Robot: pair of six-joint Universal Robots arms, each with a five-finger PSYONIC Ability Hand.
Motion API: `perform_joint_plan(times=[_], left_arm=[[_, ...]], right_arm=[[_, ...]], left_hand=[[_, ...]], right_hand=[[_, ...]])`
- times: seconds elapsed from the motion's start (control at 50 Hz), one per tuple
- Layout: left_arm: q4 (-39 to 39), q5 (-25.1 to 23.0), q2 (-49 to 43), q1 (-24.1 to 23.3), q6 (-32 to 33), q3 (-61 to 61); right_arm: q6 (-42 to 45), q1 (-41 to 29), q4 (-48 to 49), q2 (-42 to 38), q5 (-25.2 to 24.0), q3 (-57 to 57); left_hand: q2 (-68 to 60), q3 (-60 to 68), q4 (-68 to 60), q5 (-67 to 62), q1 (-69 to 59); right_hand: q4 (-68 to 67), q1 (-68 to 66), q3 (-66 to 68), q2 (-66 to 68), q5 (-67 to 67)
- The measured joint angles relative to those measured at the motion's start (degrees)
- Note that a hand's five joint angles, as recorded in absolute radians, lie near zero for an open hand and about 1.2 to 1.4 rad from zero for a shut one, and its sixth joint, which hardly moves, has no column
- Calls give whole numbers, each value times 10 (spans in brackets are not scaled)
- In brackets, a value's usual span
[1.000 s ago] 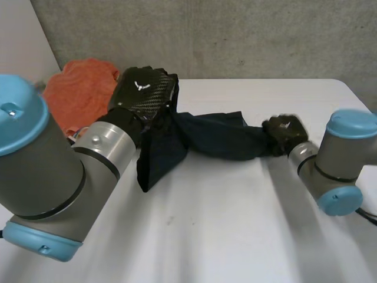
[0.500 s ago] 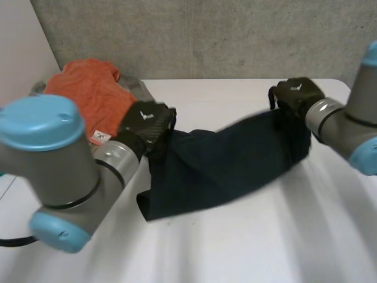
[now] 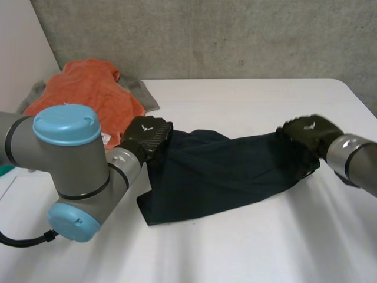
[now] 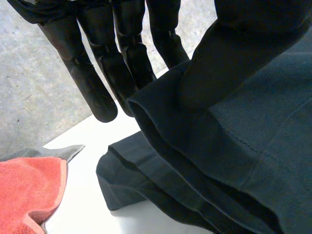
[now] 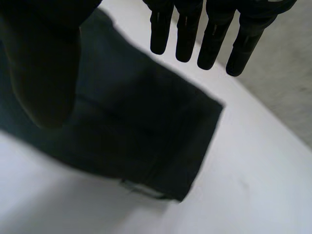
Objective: Fold the laundry.
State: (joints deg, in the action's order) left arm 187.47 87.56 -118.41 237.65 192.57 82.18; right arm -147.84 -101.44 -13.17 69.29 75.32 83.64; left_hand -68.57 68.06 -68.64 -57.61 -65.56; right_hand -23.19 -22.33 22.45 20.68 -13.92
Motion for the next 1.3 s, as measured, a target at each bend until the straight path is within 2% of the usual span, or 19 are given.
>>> perform_joint_plan(times=[0.14,0.24,0.3,0.32,0.46,0.58,0.66,0.7,0.72,0.86,0.98,1.1,1.12,1.18,1.24,1.3], left_arm=[[0,0,1,-1,0,10],[0,1,6,0,0,16],[-1,1,15,0,-1,20],[-1,1,18,0,-1,21],[-24,0,67,-1,-1,24],[-66,0,148,-1,1,18],[-107,-1,221,0,4,5],[-115,-1,234,0,5,2],[-138,-2,265,1,6,-7],[-184,-4,301,2,7,-20],[-188,-3,222,2,9,-23],[-155,-1,86,5,34,-80],[-133,-1,47,7,49,-110],[-85,-1,5,13,71,-159],[4,-1,-25,23,92,-221],[117,-1,-31,33,102,-273]], right_arm=[[49,12,70,-37,-31,35],[90,12,135,-88,-35,35],[103,12,160,-111,-34,30],[105,12,164,-114,-34,28],[99,13,169,-88,-29,19],[71,14,104,45,-27,1],[59,16,16,142,-25,-44],[58,17,-3,155,-25,-55],[56,19,-54,186,-24,-86],[58,17,-169,203,-21,-147],[66,-12,-202,137,0,-148],[77,-30,-179,42,48,-153],[78,-32,-155,13,62,-163],[74,-36,-100,-22,79,-185],[60,-43,-1,-48,97,-216],[36,-53,145,-53,118,-244]], left_hand=[[0,0,0,0,0],[0,0,-2,0,0],[0,0,-2,0,0],[0,0,-2,0,0],[0,0,-2,0,0],[0,0,-2,0,0],[0,1,-2,0,0],[0,1,-2,0,0],[-1,2,-2,0,0],[-1,2,-2,0,0],[-1,2,-2,0,0],[-1,2,-2,0,0],[-1,2,-2,0,0],[-1,2,-2,0,0],[-1,3,-2,0,0],[-2,3,-2,0,0]], right_hand=[[-35,-41,41,51,-30],[-144,-156,153,176,-137],[-381,-354,388,412,-359],[-411,-381,418,441,-388],[-453,-401,454,467,-426],[-453,-415,455,467,-427],[-453,-415,455,467,-428],[-453,-415,455,467,-431],[-453,-415,455,467,-433],[-454,-415,455,467,-434],[-454,-415,455,467,-436],[-454,-415,455,467,-436],[-454,-415,455,467,-436],[-454,-415,455,467,-436],[-454,-415,455,467,-436],[-454,-415,457,467,-436]])
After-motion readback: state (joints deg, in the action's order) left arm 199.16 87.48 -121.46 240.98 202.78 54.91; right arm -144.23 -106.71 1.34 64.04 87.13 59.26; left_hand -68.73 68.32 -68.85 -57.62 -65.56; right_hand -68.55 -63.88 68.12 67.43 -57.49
